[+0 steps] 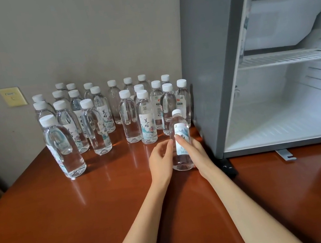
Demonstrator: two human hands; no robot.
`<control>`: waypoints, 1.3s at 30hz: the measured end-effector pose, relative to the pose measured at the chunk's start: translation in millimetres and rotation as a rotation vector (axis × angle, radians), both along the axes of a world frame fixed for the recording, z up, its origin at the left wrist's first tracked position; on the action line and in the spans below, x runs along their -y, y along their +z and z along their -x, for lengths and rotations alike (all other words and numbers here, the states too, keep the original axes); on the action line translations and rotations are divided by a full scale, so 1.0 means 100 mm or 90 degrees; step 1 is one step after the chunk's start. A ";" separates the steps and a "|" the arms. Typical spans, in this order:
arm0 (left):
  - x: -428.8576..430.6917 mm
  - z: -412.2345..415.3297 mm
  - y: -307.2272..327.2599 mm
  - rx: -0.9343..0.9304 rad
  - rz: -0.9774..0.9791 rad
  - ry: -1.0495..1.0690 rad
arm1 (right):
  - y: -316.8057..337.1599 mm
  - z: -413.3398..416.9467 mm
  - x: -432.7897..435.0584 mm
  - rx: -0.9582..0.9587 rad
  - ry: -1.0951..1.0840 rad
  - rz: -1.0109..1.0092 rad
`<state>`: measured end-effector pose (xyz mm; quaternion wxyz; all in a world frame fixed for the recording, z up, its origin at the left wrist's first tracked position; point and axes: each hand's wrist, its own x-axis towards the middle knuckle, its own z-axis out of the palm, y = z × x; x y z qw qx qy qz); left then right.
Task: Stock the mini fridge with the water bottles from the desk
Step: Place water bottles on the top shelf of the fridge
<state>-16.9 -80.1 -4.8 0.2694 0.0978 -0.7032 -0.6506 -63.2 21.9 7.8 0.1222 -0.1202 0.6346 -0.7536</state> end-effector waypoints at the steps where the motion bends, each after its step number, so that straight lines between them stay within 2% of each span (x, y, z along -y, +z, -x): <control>1: -0.01 -0.03 0.00 -0.002 -0.001 -0.003 | 0.00 -0.03 -0.01 -0.002 0.002 -0.001; 18: -0.30 -0.73 -0.04 0.021 -0.005 -0.039 | -0.02 -0.59 -0.40 -0.011 0.061 0.002; 28: -0.55 -1.02 -0.06 -0.009 0.050 -0.059 | -0.02 -0.91 -0.82 -0.026 0.082 -0.028; 33: -0.69 -1.04 -0.09 -0.008 0.157 -0.091 | -0.02 -0.97 -1.14 -0.025 0.063 -0.033; 39: -0.96 -0.94 -0.09 -0.026 0.409 -0.150 | 0.00 -0.96 -1.60 -0.005 0.024 -0.032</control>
